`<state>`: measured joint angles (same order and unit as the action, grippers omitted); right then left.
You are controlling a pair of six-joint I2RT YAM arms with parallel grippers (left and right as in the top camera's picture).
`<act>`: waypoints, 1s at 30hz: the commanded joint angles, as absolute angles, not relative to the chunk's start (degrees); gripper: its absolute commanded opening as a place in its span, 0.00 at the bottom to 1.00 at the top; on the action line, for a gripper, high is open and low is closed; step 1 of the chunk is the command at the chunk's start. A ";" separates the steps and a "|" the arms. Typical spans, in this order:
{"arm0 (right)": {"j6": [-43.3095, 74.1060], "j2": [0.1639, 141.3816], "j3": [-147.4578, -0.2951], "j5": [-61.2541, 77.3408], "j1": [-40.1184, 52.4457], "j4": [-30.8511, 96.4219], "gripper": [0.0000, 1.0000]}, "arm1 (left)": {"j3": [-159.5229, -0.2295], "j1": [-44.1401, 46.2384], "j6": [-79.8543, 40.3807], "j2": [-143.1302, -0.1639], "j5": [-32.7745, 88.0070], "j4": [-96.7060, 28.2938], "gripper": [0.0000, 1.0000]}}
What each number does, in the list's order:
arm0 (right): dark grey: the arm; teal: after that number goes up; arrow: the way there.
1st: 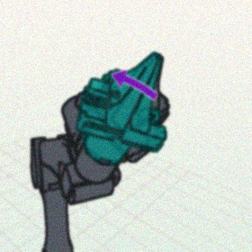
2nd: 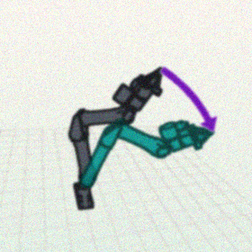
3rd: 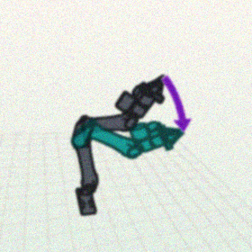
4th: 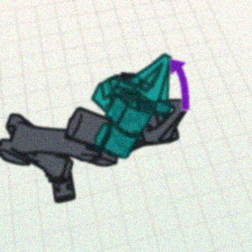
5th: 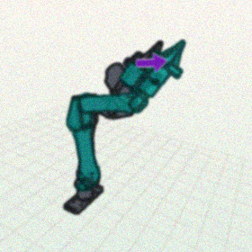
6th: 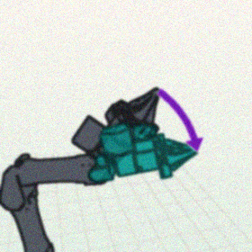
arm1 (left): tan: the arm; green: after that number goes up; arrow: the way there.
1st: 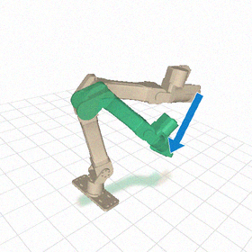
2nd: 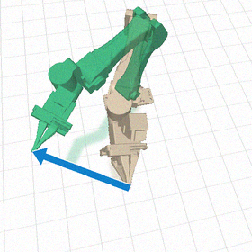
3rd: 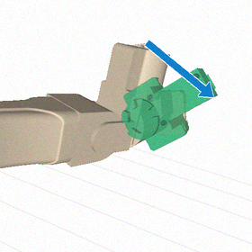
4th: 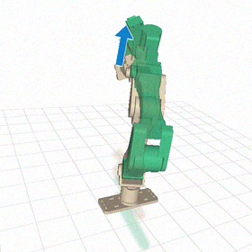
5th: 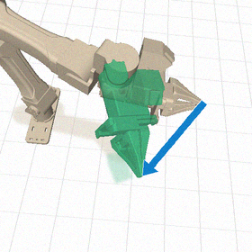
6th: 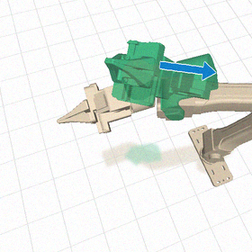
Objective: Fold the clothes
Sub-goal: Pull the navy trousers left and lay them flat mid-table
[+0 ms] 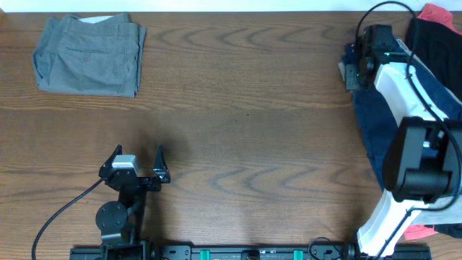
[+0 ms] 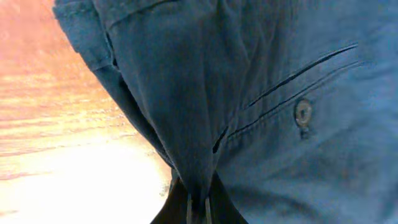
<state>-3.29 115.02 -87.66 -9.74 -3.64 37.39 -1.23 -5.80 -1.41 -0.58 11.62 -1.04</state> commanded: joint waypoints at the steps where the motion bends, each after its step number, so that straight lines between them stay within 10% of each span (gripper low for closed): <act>1: -2.15 110.34 -88.36 -9.69 -3.09 37.41 0.01 | -0.23 -5.67 -0.64 -0.21 12.38 -2.79 0.98; 13: -2.15 102.63 -88.36 -7.75 2.44 40.53 0.01 | -0.23 -5.67 -0.64 -0.21 12.38 -2.79 0.98; 30: 2.09 107.61 -88.31 8.25 35.05 40.38 0.01 | -0.23 -5.67 -0.64 -0.21 12.38 -2.81 0.98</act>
